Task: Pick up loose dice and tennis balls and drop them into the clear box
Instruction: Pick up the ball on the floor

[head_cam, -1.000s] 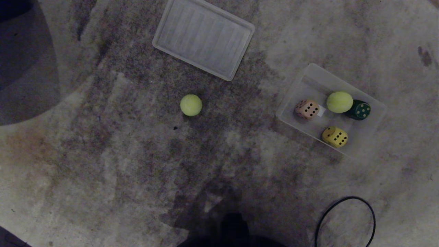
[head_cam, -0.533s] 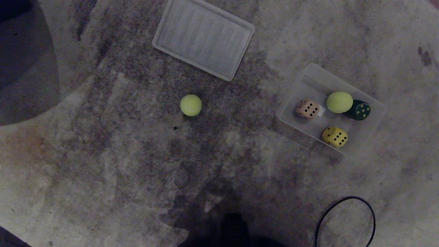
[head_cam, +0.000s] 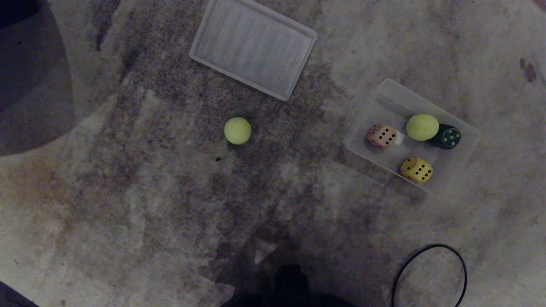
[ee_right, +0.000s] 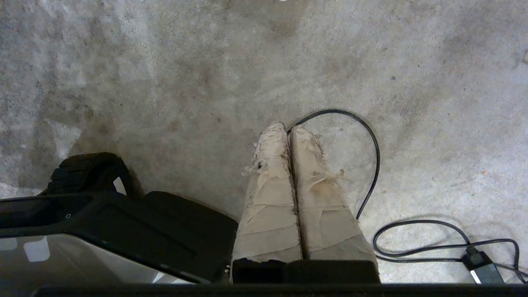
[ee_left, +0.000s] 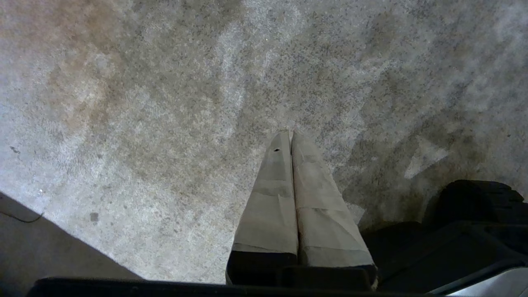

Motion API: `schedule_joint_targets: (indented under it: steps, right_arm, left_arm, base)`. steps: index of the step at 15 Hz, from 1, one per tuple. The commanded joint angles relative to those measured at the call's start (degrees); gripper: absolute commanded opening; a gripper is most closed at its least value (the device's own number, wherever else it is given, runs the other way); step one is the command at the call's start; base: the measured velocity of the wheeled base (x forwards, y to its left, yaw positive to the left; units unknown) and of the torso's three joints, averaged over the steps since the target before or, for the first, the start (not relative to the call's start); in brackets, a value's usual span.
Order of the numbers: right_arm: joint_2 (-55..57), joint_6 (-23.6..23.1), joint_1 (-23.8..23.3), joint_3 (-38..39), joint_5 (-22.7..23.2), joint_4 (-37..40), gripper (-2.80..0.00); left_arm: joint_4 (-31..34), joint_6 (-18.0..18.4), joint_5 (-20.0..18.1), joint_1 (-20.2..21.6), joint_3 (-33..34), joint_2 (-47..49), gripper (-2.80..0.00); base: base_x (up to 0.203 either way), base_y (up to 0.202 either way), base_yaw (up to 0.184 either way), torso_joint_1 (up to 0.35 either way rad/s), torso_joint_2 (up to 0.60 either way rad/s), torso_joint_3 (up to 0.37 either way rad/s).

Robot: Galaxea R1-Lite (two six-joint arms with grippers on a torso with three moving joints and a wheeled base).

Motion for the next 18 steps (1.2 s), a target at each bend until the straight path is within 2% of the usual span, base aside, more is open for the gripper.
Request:
schedule_joint_targets:
  steps: [1, 4, 18]
  right_arm:
    - [0.2, 0.0, 0.1, 0.0, 0.0, 0.1, -2.80]
    - [0.2, -0.3, 0.1, 0.0, 0.0, 0.1, -2.80]
    - [0.2, -0.3, 0.1, 0.0, 0.0, 0.1, -2.80]
  left_arm:
    - [0.0, -0.2, 0.0, 0.0, 0.1, 0.1, -2.80]
    - [0.0, -0.3, 0.0, 0.0, 0.1, 0.1, -2.80]
    - [0.0, -0.3, 0.1, 0.0, 0.1, 0.1, -2.80]
  base:
    - [0.000, 0.000, 0.000, 0.000, 0.00, 0.000]
    - [0.000, 0.000, 0.000, 0.002, 0.00, 0.050]
    - [0.000, 0.000, 0.000, 0.003, 0.00, 0.200]
